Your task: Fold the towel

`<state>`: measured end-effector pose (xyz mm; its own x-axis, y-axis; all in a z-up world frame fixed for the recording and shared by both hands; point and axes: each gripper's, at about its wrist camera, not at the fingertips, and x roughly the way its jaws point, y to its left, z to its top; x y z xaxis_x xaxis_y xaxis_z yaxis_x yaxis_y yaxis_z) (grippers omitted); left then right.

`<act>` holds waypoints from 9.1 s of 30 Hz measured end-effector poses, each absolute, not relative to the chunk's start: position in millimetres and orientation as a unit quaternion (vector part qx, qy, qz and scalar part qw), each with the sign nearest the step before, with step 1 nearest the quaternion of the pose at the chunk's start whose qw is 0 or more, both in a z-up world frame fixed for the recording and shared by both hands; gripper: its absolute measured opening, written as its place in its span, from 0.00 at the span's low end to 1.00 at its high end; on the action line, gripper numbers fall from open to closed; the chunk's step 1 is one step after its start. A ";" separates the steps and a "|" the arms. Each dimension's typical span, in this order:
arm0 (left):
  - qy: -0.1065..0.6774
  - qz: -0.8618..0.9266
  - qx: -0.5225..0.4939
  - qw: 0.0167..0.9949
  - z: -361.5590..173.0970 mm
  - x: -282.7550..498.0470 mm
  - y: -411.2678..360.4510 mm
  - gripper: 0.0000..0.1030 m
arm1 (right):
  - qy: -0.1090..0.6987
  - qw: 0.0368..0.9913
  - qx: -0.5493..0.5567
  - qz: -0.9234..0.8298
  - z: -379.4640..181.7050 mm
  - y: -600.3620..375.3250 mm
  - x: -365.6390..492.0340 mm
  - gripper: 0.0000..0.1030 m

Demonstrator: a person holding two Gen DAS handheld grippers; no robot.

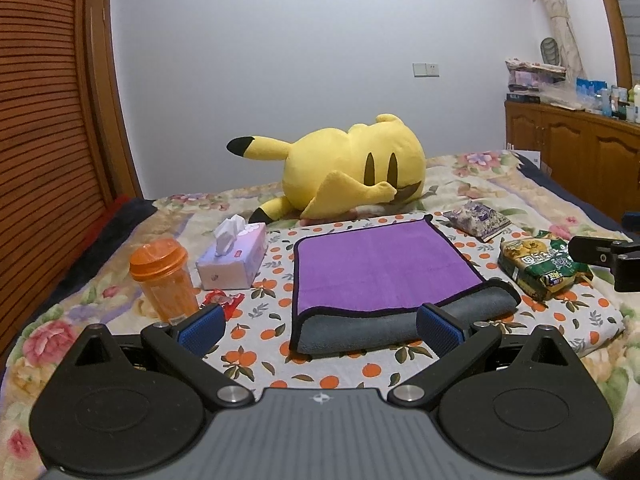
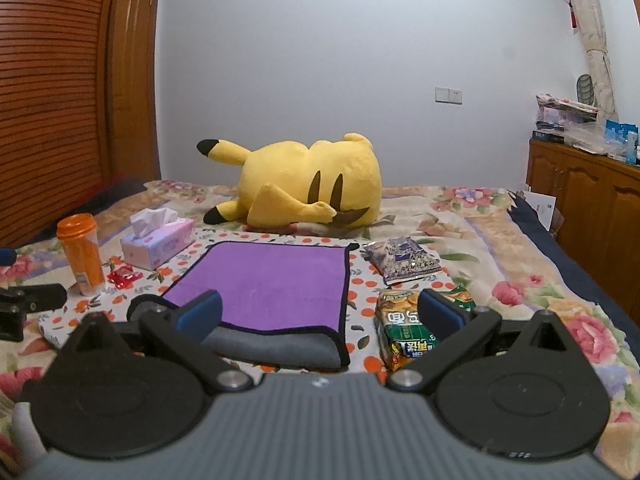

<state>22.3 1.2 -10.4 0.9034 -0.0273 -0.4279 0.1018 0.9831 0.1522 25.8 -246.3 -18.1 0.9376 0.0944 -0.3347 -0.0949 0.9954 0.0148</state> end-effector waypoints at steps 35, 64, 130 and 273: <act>0.262 -0.054 0.065 0.961 -26.0 91.1 13.0 0.94 | 0.203 0.976 -0.023 0.072 -31.5 -234.6 74.1 1.00; 0.338 -0.083 0.079 0.934 -70.7 178.3 33.1 0.77 | 0.295 0.948 -0.035 0.112 -61.7 -237.2 148.5 1.00; 0.358 -0.135 0.047 0.923 -83.9 199.4 42.0 0.06 | 0.384 0.909 0.001 0.161 -87.5 -258.2 182.7 0.04; 0.325 -0.062 0.076 0.941 -108.3 435.2 12.9 0.34 | 0.312 0.946 -0.055 0.066 -97.3 -232.8 378.7 0.21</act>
<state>435.2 12.9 -108.3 0.7811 -0.0671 -0.6207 0.1655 0.9809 0.1023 378.7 -232.8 -97.3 0.7964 0.0894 -0.5981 -0.1586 0.9853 -0.0639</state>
